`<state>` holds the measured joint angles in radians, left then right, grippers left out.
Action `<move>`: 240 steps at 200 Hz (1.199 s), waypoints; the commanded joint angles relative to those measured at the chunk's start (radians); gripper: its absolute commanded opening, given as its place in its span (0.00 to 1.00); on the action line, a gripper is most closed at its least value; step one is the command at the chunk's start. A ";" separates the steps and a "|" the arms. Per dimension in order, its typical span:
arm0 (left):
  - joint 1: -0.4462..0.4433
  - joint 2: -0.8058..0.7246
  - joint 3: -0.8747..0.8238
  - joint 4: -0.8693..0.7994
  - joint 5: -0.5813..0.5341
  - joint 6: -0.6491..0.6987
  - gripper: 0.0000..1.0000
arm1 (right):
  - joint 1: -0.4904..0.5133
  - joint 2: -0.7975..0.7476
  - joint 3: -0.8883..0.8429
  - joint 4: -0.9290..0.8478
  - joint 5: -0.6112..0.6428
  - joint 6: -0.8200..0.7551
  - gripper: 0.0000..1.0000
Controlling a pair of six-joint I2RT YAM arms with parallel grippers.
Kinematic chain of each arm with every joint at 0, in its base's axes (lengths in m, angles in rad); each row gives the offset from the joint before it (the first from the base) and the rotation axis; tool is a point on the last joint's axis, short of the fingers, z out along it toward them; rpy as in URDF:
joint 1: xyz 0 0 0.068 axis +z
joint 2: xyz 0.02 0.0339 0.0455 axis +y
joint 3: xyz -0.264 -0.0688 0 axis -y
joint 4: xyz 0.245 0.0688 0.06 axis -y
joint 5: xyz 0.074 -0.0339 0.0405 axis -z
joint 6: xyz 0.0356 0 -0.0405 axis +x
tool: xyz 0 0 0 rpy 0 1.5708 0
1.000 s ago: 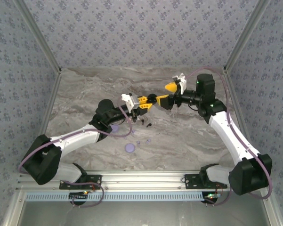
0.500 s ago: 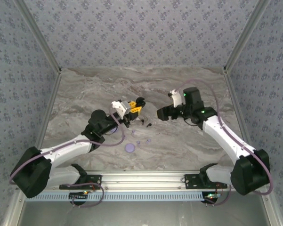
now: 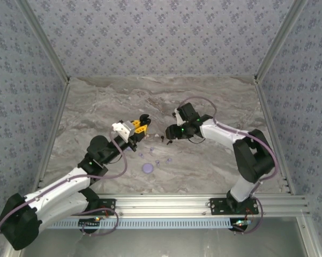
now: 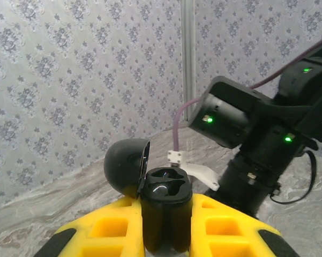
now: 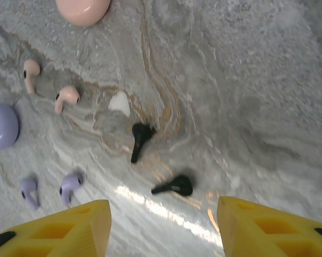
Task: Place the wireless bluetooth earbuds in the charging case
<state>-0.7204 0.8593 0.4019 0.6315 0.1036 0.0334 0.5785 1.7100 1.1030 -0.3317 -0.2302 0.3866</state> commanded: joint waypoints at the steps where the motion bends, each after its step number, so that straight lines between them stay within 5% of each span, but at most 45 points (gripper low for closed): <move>1: 0.001 -0.040 -0.014 -0.040 -0.036 -0.001 0.00 | 0.026 0.078 0.080 -0.075 0.040 0.025 0.54; 64: -0.001 -0.051 0.000 -0.067 -0.029 0.010 0.00 | 0.078 0.259 0.278 -0.175 0.072 -0.005 0.46; 240: 0.000 -0.053 0.003 -0.070 -0.034 0.011 0.00 | 0.162 0.420 0.403 -0.240 0.213 -0.046 0.35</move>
<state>-0.7204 0.8242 0.3916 0.5488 0.0807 0.0368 0.7292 2.0800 1.4857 -0.5674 -0.0429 0.3580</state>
